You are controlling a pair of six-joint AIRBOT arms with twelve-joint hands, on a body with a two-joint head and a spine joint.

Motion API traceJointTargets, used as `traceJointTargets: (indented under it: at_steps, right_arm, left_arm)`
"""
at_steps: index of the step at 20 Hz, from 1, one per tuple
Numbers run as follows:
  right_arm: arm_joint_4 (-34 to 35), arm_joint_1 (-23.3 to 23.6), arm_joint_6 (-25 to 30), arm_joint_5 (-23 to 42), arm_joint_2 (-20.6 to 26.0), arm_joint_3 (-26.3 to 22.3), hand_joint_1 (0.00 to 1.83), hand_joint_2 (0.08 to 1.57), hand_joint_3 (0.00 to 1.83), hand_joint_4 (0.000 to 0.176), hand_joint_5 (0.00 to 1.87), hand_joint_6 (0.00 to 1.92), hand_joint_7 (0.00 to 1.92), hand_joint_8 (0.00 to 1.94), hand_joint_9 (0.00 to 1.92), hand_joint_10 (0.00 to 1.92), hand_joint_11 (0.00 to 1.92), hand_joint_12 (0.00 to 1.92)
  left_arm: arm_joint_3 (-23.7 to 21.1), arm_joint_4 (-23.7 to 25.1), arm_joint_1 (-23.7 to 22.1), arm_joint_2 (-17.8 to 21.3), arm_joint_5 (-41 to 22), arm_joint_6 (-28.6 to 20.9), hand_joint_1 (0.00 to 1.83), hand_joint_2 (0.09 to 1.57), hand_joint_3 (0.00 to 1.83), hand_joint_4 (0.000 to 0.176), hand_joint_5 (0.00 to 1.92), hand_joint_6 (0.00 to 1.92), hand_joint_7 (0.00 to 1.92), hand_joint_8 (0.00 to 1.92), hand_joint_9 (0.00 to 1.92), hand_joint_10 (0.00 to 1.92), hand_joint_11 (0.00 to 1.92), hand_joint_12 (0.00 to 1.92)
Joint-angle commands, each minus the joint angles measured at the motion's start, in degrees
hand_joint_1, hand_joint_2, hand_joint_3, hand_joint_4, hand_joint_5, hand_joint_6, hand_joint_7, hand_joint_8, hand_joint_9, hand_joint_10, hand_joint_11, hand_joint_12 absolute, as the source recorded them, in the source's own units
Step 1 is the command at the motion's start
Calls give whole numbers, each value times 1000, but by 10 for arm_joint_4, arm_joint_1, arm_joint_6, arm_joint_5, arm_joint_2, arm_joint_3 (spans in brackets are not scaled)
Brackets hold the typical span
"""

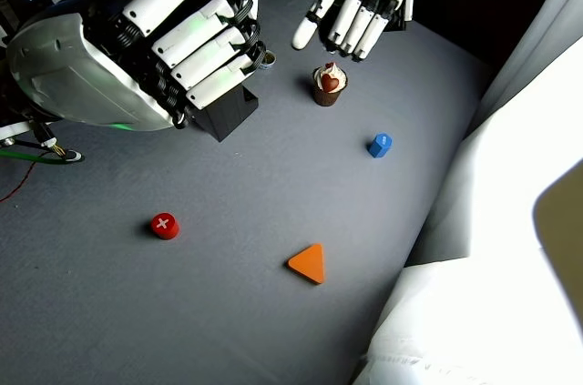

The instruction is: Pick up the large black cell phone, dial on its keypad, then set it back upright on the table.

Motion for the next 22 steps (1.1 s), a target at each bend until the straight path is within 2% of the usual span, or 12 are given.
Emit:
traceJointTargets:
  at_steps: [1,2,7,8,10,12,13,17,18,19,20,22]
  right_arm:
    - [-22,1,13,71,6,2,1353,1195,1,0,866,999,782,1336,737,1541,626,1535]
    - [-22,0,13,72,6,4,1355,1191,0,0,871,989,786,1309,756,1533,657,1504]
    - [-24,0,13,78,4,13,1358,1181,0,0,879,997,808,1272,777,1491,650,1496]
    - [-26,0,13,78,4,14,1455,1178,2,0,883,962,775,1262,788,1404,634,1706]
    - [-34,-2,13,83,2,18,1362,1182,0,0,867,1003,798,1277,791,1484,674,1489]
    - [-48,-4,13,92,1,21,1350,1205,1,0,824,1051,775,1350,727,1563,597,1576]
    - [-52,-5,13,94,1,21,1354,1186,0,0,872,961,824,1297,769,1550,590,1608]
    - [-53,-5,13,95,1,22,1359,1182,0,0,853,1012,824,1262,784,1495,685,1476]
    - [-53,-5,13,95,0,23,1458,1175,0,0,871,967,813,1238,819,1406,606,1676]
    - [-53,-5,13,95,0,24,1477,1178,1,0,860,971,799,1255,806,1403,594,1738]
    - [-53,-5,13,95,0,24,1382,1181,1,0,858,996,816,1267,788,1479,598,1556]
    - [-53,-5,13,95,0,24,1359,1185,0,0,863,978,809,1294,771,1520,531,1477]
  left_arm:
    - [-3,-53,-10,0,-38,1,1308,1013,590,153,137,0,664,1702,1009,1921,1105,1921]
    - [-6,-53,-10,-2,-42,-2,1307,1020,574,144,130,1,662,1698,1012,1921,1123,1921]
    - [-16,-60,-10,-16,-61,-9,1305,1046,530,150,121,0,651,1698,1009,1921,1112,1921]
    - [-19,-61,-10,-17,-61,-9,1307,1064,470,156,123,0,662,1659,995,1921,1097,1921]
    - [-29,-65,-10,-19,-58,-7,1308,1088,401,156,123,0,670,1625,977,1921,1078,1921]
    - [-36,-65,-7,-24,-57,-1,1310,1086,396,154,131,2,677,1615,981,1921,1062,1921]
    - [-37,-65,-5,-26,-55,2,1310,1086,397,154,131,2,678,1614,981,1921,1059,1921]
    - [-31,-65,1,-33,-45,14,1310,1098,377,161,129,0,670,1617,942,1921,1017,1921]
    - [-29,-65,4,-37,-46,15,1310,1101,370,159,125,0,671,1615,947,1921,1018,1921]
    - [-28,-65,5,-39,-45,15,1314,1095,365,152,126,1,682,1599,956,1921,1025,1921]
    - [-28,-65,6,-42,-45,17,1315,1090,372,140,123,0,686,1598,987,1921,1055,1921]
    - [-28,-65,7,-47,-39,21,1318,1052,447,136,114,1,694,1609,1015,1921,1097,1921]
